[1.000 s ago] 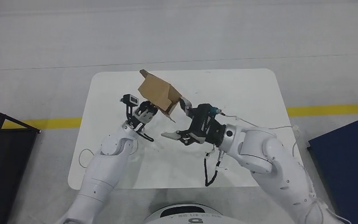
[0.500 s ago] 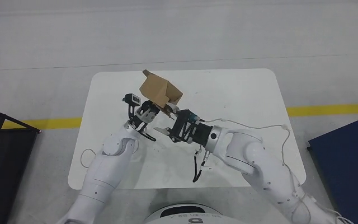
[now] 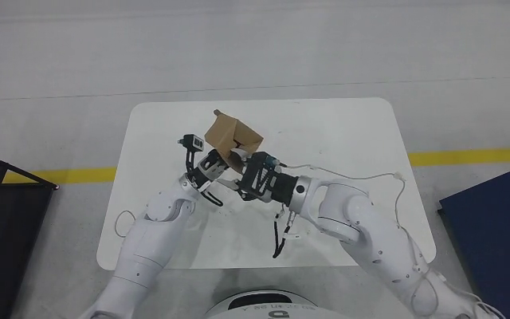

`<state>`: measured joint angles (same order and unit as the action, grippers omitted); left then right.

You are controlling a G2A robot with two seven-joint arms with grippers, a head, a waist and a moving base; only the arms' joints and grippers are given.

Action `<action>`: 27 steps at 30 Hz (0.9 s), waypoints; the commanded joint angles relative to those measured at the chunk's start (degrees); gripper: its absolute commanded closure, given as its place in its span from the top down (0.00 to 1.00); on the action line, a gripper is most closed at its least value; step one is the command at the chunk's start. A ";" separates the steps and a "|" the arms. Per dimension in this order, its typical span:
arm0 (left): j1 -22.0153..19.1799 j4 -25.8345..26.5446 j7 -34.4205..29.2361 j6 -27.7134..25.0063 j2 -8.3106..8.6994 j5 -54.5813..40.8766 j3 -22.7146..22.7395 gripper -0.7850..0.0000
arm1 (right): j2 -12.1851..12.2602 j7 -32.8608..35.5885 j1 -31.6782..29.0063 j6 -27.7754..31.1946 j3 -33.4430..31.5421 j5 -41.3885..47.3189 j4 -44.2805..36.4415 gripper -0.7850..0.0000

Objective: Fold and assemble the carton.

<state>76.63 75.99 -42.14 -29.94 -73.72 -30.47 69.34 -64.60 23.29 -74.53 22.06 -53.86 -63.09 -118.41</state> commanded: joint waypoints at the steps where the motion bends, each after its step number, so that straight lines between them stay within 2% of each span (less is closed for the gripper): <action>1: 0.06 0.03 -0.90 -0.46 0.11 0.22 0.20 0.00 | 0.05 0.45 -0.21 0.41 -0.34 0.74 0.08 0.46; 5: 0.03 -0.23 -3.02 -1.67 0.37 0.49 0.80 0.00 | 0.11 1.25 -0.70 0.78 -0.96 2.50 0.10 0.44; 13: 0.33 -1.04 -2.85 -2.80 0.72 2.76 1.57 0.00 | 0.22 2.53 -1.22 1.17 -2.76 6.98 0.70 0.33; 21: 0.29 -1.59 -2.34 -4.16 0.85 3.64 1.65 0.00 | 0.50 3.73 -1.84 1.62 -4.73 8.48 0.22 0.33; 27: -0.25 -2.29 -3.59 -5.31 0.91 3.27 1.37 0.00 | 0.77 4.10 -2.51 1.74 -6.59 9.09 -0.27 0.38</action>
<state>76.47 73.78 -45.48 -35.08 -72.83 -27.23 70.76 -63.86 27.41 -76.97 23.79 -60.22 -54.10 -118.62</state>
